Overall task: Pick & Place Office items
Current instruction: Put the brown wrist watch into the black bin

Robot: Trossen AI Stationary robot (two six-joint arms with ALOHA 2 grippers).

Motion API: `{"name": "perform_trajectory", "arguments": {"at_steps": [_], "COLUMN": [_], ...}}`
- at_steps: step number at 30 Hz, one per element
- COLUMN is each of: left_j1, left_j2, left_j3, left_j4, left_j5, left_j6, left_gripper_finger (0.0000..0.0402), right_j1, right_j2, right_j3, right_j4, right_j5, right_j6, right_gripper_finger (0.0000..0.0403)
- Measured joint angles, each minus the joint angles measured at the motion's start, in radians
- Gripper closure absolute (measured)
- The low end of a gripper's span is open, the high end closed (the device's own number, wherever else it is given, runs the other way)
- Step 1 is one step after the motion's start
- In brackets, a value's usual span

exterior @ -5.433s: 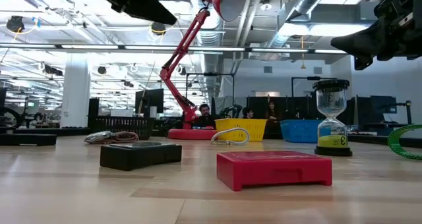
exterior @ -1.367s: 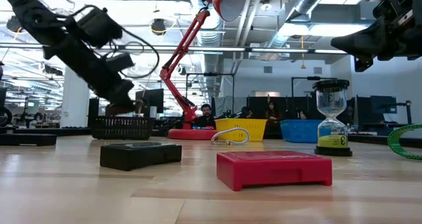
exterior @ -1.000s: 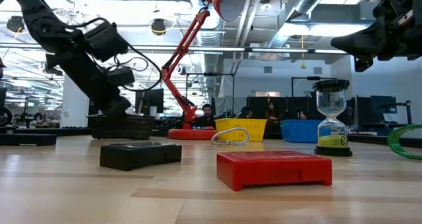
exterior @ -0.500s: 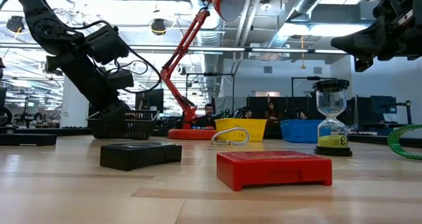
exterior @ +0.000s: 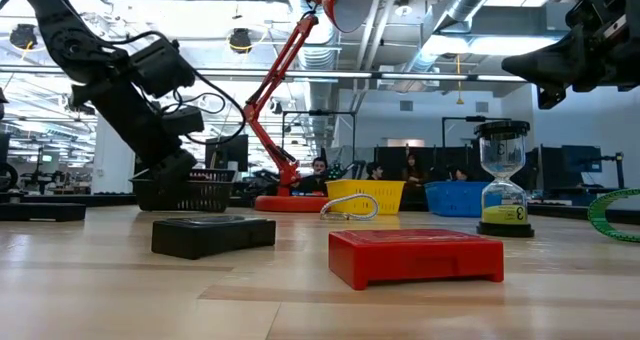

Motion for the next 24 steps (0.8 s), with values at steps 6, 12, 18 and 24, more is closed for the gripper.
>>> {"name": "perform_trajectory", "arguments": {"at_steps": [6,12,18,24], "left_j1": [0.038,0.077,0.075,0.075], "left_j2": [0.000,0.000,0.001,0.001], "left_j3": [0.000,0.000,0.000,0.008], "left_j4": [-0.003,-0.008,-0.002,0.002], "left_j5": [0.007,0.057,0.094,0.094], "left_j6": [-0.026,-0.074,-0.075,-0.112], "left_gripper_finger": [0.0345,0.0302,0.0275,0.0235], "right_j1": [0.000,0.000,0.000,0.000], "right_j2": [0.000,0.000,0.000,0.000], "right_j3": [0.000,0.000,0.000,0.000], "right_j4": [0.000,0.004,0.004,0.002], "right_j5": [0.000,0.006,0.005,0.005], "right_j6": [0.000,-0.052,-0.053,-0.053], "right_gripper_finger": [0.0403,0.0403,0.0403,0.0403]}}
